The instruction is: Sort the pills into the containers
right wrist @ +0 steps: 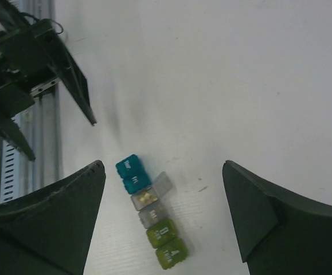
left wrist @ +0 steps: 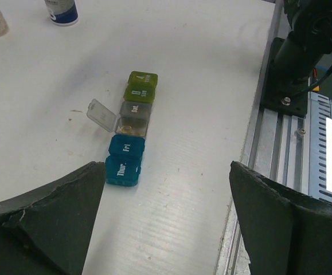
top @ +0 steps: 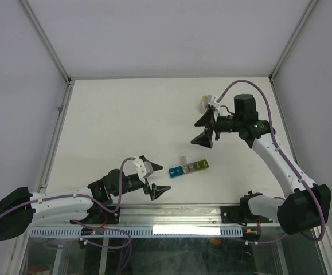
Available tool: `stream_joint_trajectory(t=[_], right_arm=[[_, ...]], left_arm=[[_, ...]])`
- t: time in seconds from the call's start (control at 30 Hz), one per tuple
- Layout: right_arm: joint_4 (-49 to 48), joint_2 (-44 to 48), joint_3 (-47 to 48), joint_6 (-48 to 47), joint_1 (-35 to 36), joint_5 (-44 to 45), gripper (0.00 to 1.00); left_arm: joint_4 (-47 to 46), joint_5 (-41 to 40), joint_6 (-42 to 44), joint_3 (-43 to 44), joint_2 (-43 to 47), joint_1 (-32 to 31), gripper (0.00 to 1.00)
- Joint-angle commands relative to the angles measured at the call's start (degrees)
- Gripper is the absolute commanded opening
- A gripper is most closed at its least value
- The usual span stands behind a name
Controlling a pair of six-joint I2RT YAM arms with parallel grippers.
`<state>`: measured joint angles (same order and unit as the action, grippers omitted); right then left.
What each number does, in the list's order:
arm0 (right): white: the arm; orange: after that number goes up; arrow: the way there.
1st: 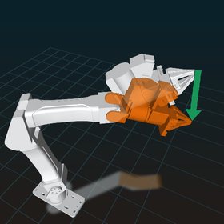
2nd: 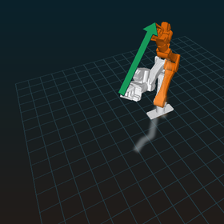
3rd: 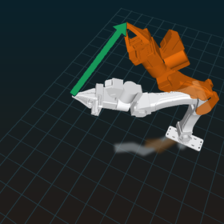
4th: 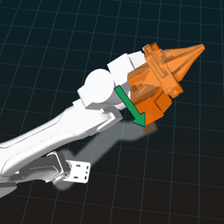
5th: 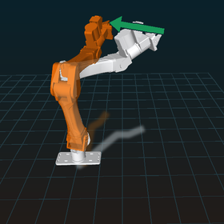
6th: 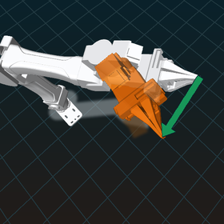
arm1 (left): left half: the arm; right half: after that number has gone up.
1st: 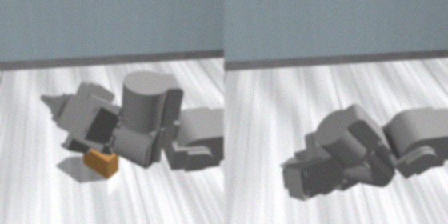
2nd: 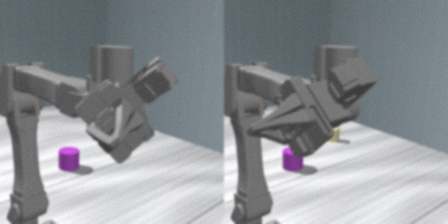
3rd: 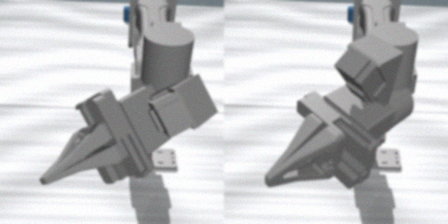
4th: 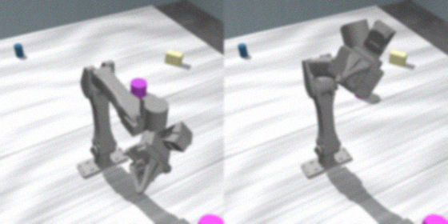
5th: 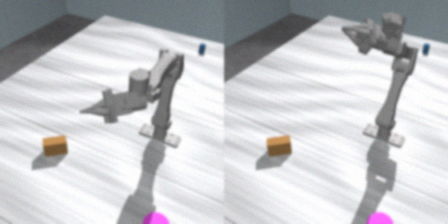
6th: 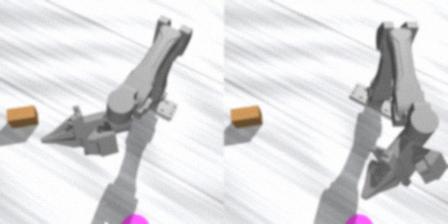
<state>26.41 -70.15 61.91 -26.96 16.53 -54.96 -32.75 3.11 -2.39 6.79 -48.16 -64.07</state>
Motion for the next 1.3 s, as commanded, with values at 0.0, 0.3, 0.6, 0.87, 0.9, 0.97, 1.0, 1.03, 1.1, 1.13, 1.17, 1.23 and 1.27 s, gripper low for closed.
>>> stream_joint_trajectory(t=[0.0, 0.3, 0.6, 0.87, 0.9, 0.97, 1.0, 1.03, 1.1, 1.13, 1.17, 1.23, 1.27], right_arm=[[-4.99, 4.34, -7.33, -1.76, -0.09, -12.43, 0.86], [-4.27, 4.12, -7.48, -1.46, -0.92, -14.01, 0.86], [-1.02, -0.69, -6.09, -3.78, -1.07, -11.71, 0.85], [0.7, -3.97, -5.1, -4.36, -1.07, -8.37, 0.85], [0.87, -4.29, -5.05, -4.41, -1.01, -7.88, 0.85], [0.92, -4.97, -4.99, -4.41, -1.11, -6.86, 0.85], [0.89, -5.32, -4.99, -4.31, -1.1, -6.43, 0.85], [0.79, -5.73, -5.04, -4.06, -1.14, -6.18, 0.85], [0.49, -6.52, -5.12, -3.66, -1.15, -5.92, 0.84], [0.42, -6.97, -5.2, -3.55, -1.14, -5.77, 0.84], [0.31, -7.4, -5.22, -3.42, -1.15, -5.62, 0.84], [0.28, -8.43, -5.24, -3.36, -1.06, -5.31, 0.84], [0.35, -8.93, -5.16, -3.24, -0.99, -5.13, 0.84]], left_arm=[[-0.95, 0.29, 2.97, 2.79, 1.43, -0.26, 0.92], [-9.69, -5.01, -0.59, -1.3, 3.29, -0.26, 0.99], [-12.44, -4.49, 5.24, -0.64, -4.74, -0.22, 0.99], [-13.97, -4.54, 9.32, 1.34, -12.55, -0.22, 0.99], [-13.98, -4.41, 9.93, 1.72, -13.52, -0.26, 0.99], [-13.98, -4.4, 10.94, 2.31, -15.36, -0.24, 0.98], [-13.75, -4.5, 11.26, 2.66, -16.22, -0.26, 0.98], [-13.11, -4.62, 11.35, 3.03, -17.04, -0.26, 0.98], [-12.09, -4.69, 11.4, 3.59, -18.09, -0.22, 0.98], [-11.81, -4.49, 11.44, 3.73, -18.51, -0.25, 0.97], [-11.97, -4.36, 11.57, 3.69, -19.06, -0.21, 0.97], [-12.64, -4.34, 12.05, 3.86, -20.47, -0.22, 0.97], [-12.42, -4.41, 12.4, 4.23, -21.24, -0.18, 0.97]])
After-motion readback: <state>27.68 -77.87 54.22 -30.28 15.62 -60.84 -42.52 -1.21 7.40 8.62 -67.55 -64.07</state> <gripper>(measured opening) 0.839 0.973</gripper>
